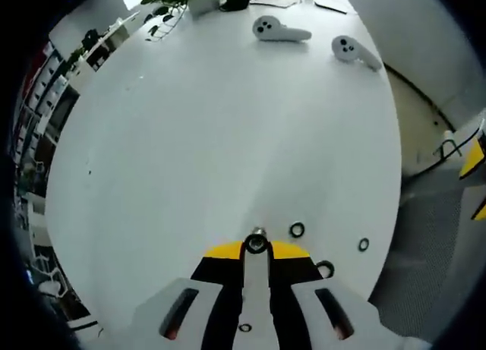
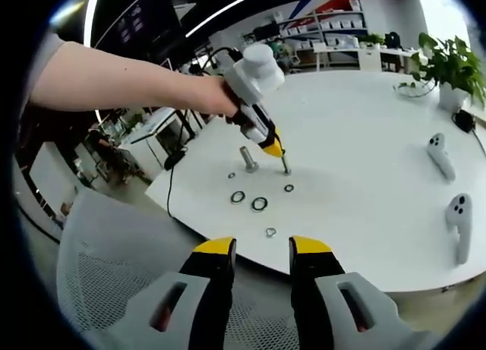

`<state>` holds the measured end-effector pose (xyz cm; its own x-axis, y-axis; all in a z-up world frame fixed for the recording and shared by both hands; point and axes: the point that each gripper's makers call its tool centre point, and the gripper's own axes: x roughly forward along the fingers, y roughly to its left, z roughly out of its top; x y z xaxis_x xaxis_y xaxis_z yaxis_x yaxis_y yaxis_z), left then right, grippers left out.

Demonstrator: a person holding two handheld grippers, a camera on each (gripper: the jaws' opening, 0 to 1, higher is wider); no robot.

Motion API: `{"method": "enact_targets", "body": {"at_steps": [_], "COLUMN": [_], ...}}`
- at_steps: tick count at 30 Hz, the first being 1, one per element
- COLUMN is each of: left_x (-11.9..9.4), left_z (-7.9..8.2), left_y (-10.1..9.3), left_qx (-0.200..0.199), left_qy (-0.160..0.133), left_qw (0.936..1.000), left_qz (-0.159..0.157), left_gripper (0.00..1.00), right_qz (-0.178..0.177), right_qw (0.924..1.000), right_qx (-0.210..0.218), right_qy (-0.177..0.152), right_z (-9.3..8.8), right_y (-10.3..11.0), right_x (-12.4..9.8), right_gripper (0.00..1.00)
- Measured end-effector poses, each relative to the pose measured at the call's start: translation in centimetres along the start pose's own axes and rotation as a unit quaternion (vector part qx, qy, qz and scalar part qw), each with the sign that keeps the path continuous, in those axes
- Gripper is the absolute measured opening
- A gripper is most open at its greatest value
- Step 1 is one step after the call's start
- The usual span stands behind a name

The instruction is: Place the washer onto the threaded stud by aligning its center hole with the stud, sliding it down to the base, and recovering from edge contact or off-axis alignment until the washer reaches the visible bottom stop.

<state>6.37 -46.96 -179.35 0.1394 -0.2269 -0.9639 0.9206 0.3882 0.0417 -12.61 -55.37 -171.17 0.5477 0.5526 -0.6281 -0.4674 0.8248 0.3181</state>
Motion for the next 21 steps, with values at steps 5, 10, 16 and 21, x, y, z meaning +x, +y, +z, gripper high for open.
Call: {"method": "enact_targets", "body": {"at_steps": [5, 10, 16, 21], "left_x": [0.9, 2.2, 3.8, 4.5], "left_z": [-0.1, -0.5, -0.9, -1.1], "left_y": [0.2, 0.1, -0.2, -0.2], "left_qx": [0.004, 0.009, 0.004, 0.001], "left_qy": [0.009, 0.026, 0.035, 0.039], "left_qw": [0.9999, 0.9996, 0.9994, 0.9992], "left_qz": [-0.002, -0.003, -0.004, 0.001], "left_gripper": [0.09, 0.09, 0.09, 0.09], "right_qz": [0.0, -0.002, -0.004, -0.007], "right_qw": [1.0, 1.0, 1.0, 1.0], "right_qx": [-0.001, 0.001, 0.002, 0.006], "right_qy": [0.002, 0.002, 0.002, -0.003], "right_z": [-0.1, -0.1, -0.1, 0.0], "right_y": [0.0, -0.1, -0.2, -0.3], "right_x": [0.0, 0.0, 0.0, -0.1], "right_gripper": [0.3, 0.3, 0.3, 0.3]}}
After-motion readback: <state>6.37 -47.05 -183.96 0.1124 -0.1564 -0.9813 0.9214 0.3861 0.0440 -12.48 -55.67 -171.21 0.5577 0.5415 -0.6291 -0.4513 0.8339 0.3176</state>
